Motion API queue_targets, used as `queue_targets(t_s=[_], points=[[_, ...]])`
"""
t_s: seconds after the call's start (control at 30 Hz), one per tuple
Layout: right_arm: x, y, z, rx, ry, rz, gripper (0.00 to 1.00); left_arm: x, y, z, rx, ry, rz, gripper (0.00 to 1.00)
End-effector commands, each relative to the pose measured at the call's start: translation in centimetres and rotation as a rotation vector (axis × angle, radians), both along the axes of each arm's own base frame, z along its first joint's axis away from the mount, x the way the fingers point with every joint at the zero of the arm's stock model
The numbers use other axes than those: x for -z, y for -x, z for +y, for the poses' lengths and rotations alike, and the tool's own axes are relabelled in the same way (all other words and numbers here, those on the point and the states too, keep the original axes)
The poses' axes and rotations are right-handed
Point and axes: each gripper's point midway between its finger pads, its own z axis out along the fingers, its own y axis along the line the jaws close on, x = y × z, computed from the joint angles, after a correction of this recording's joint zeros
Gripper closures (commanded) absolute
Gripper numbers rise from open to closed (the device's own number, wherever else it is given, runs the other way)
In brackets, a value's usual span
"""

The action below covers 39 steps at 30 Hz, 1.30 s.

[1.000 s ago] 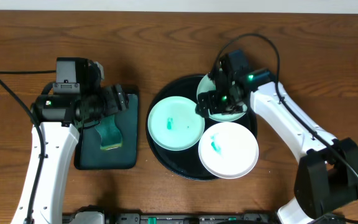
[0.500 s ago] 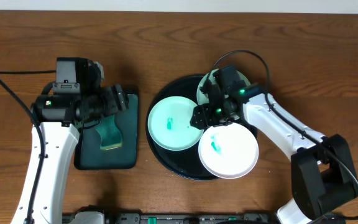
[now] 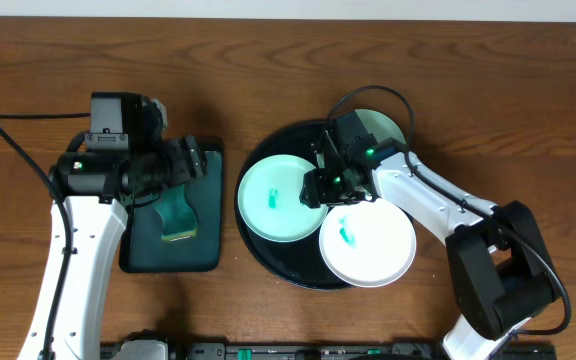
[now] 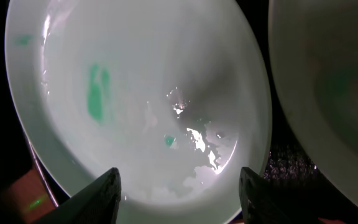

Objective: Clean dirty plates on tray and stack at the side
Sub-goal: 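Grip the top plate rim with the right gripper and tilt it up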

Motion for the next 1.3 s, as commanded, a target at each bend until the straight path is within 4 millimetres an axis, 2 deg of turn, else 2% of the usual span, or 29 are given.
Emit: queue_targets(t_s=[0.0, 0.23, 0.53, 0.8, 0.93, 1.07, 1.27], points=[[0.4, -0.5, -0.1, 0.022, 0.015, -0.010, 0.41, -0.9, -0.4, 0.2, -0.010, 0.000, -0.022, 0.18], [0.1, -1.1, 0.3, 0.022, -0.003, -0.036, 0.42, -0.8, -0.4, 0.2, -0.010, 0.000, -0.021, 0.18], [0.2, -1.2, -0.9, 0.014, 0.008, -0.024, 0.43, -0.8, -0.4, 0.2, -0.009, -0.001, -0.021, 0.18], [-1.8, -2.6, -0.1, -0.028, -0.009, -0.077, 0.44, -0.8, -0.4, 0.2, -0.011, -0.003, -0.021, 0.18], [-2.6, -2.9, -1.2, -0.006, 0.066, -0.069, 0.45, -0.8, -0.4, 0.2, -0.011, -0.003, -0.021, 0.18], [-2.1, -2.1, -3.0, 0.056, 0.167, -0.020, 0.45, -0.7, -0.3, 0.2, -0.011, -0.004, -0.017, 0.18], [-0.6, -0.8, -3.3, 0.041, 0.188, 0.019, 0.46, -0.4, -0.2, 0.2, -0.011, -0.003, -0.011, 0.18]])
